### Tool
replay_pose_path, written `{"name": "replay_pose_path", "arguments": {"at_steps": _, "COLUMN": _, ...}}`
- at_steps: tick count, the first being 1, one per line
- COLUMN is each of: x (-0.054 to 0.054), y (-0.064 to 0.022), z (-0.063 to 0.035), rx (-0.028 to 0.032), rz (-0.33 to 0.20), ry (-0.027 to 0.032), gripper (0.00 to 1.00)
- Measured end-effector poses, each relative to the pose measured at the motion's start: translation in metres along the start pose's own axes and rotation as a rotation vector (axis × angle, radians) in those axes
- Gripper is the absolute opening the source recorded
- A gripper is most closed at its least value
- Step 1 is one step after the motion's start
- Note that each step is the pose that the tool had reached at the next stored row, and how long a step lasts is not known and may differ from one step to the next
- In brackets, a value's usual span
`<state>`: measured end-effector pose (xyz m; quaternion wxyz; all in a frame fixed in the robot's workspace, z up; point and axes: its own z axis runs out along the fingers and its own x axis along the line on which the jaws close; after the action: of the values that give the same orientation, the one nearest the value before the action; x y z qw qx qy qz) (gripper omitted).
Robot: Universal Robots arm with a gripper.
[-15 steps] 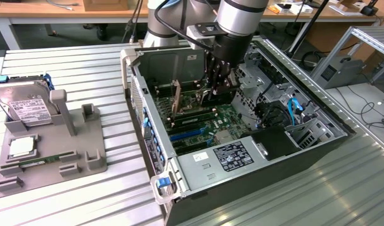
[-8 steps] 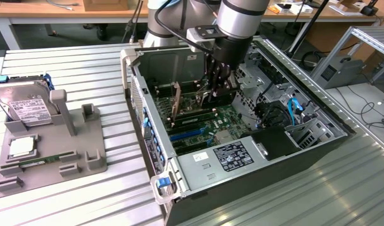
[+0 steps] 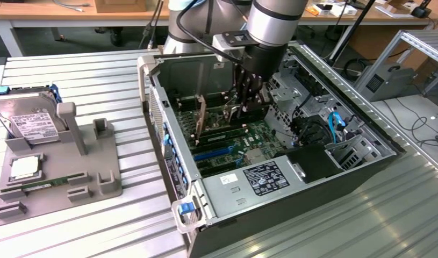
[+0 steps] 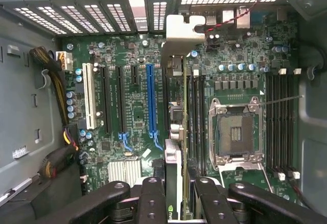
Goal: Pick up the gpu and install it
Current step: 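Insert the gpu into the slot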
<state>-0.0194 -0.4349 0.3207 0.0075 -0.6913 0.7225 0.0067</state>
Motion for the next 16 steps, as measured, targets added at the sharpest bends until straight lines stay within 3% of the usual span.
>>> {"name": "replay_pose_path", "arguments": {"at_steps": 16, "x": 0.0011, "y": 0.0034, "z": 0.0101, "rx": 0.0000, "rz": 0.000, "ry": 0.0000, "gripper": 0.27}}
